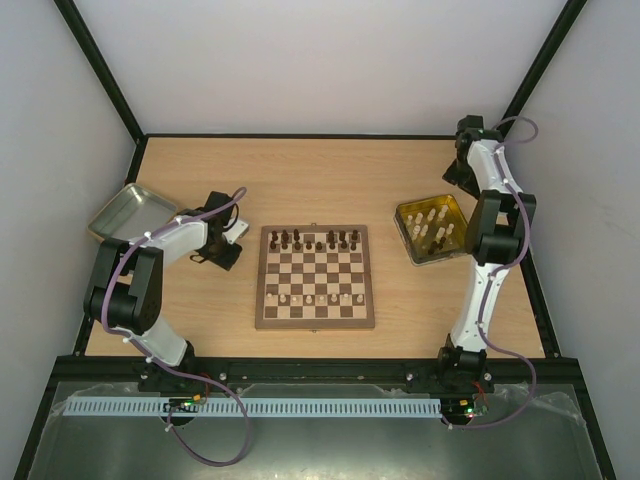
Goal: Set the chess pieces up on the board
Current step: Adjust the storage box at the center of the board.
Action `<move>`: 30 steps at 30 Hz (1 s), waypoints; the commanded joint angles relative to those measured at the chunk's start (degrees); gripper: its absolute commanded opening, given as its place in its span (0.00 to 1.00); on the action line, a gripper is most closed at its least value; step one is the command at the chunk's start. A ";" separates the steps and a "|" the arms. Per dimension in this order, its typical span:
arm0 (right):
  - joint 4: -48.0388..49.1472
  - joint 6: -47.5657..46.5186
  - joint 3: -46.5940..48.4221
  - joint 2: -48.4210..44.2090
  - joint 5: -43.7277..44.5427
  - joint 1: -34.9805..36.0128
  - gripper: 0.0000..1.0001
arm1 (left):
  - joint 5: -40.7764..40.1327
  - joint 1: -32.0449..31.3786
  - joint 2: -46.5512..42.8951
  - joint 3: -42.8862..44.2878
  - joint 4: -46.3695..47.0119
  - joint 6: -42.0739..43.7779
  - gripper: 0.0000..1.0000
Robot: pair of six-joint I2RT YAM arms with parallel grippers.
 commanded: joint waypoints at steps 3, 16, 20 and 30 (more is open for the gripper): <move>0.21 -2.46 0.26 0.27 -1.03 -0.31 0.83 | -0.33 0.32 -1.41 -0.32 0.18 -0.35 0.47; 9.19 -4.18 -18.44 -7.07 -8.97 0.38 0.80 | 0.03 0.38 -1.36 -0.26 0.03 -0.58 0.47; 10.84 -4.25 -24.20 -10.68 -9.15 0.40 0.79 | 0.13 0.36 -1.60 -0.29 -0.09 -0.57 0.47; 13.61 -3.89 -38.99 -21.36 -13.48 1.50 0.79 | 0.82 0.29 -2.20 -0.03 -0.62 -0.70 0.47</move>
